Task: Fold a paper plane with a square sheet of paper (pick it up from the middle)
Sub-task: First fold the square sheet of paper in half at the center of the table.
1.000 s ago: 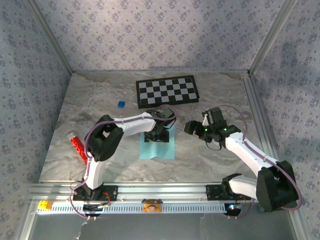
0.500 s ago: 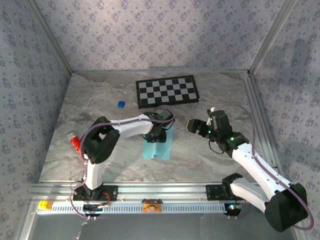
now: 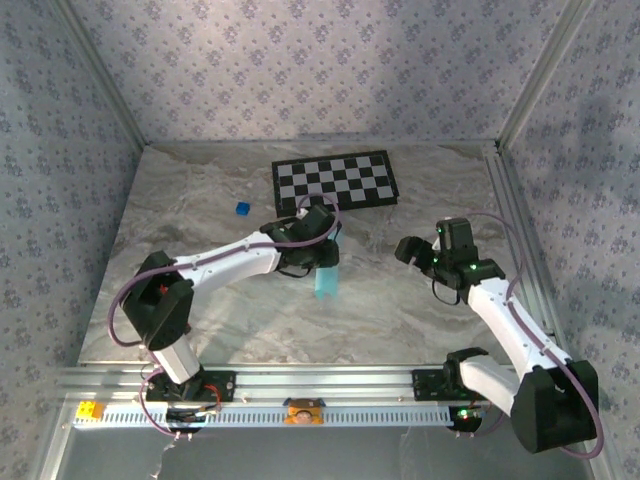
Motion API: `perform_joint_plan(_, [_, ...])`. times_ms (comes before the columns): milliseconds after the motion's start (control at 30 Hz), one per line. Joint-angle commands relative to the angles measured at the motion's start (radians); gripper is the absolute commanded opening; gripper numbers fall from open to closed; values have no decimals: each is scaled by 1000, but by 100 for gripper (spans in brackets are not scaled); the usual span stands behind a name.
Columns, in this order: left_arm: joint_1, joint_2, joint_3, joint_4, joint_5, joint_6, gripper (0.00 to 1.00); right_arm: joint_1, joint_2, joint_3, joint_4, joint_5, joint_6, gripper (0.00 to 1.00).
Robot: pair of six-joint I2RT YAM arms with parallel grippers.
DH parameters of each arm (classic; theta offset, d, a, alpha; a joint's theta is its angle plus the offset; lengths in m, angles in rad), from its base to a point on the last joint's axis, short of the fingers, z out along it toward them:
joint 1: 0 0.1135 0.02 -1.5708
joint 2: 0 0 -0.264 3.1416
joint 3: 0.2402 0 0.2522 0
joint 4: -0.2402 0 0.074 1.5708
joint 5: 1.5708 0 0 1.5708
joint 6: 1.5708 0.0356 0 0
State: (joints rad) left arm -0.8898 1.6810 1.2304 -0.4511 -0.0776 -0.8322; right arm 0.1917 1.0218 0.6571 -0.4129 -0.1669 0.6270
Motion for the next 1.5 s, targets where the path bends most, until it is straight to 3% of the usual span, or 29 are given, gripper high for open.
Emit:
perform_joint_plan(0, [19, -41, -44, 148, 118, -31, 39, -14, -3, 36, -16, -97, -7, 90])
perform_joint_plan(133, [54, -42, -124, 316, 236, -106, 40, -23, -5, 55, -7, -132, 62, 92])
perform_joint_plan(233, [73, -21, -182, 452, 325, -161, 40, -20, -11, 26, 108, -327, 9, 93])
perform_joint_plan(333, [74, 23, -198, 529, 388, -200, 40, 14, -4, 31, 87, -317, -47, 91])
perform_joint_plan(400, [71, 59, -206, 580, 423, -234, 40, 32, 11, 53, 33, -272, -78, 99])
perform_joint_plan(500, [63, 97, -222, 641, 440, -270, 40, 47, 44, 85, -26, -236, -92, 100])
perform_joint_plan(900, [59, 152, -237, 558, 380, -263, 40, 70, 201, 137, -39, -254, -8, 100])
perform_joint_plan(1033, [59, 158, -246, 532, 360, -252, 40, 74, 173, 79, 80, -280, 34, 100])
perform_joint_plan(1233, [58, 155, -233, 475, 326, -225, 42, 75, 151, 2, 171, -173, 117, 100])
perform_joint_plan(1467, [37, 146, -174, 339, 234, -165, 47, 70, 212, 11, 172, -301, 44, 99])
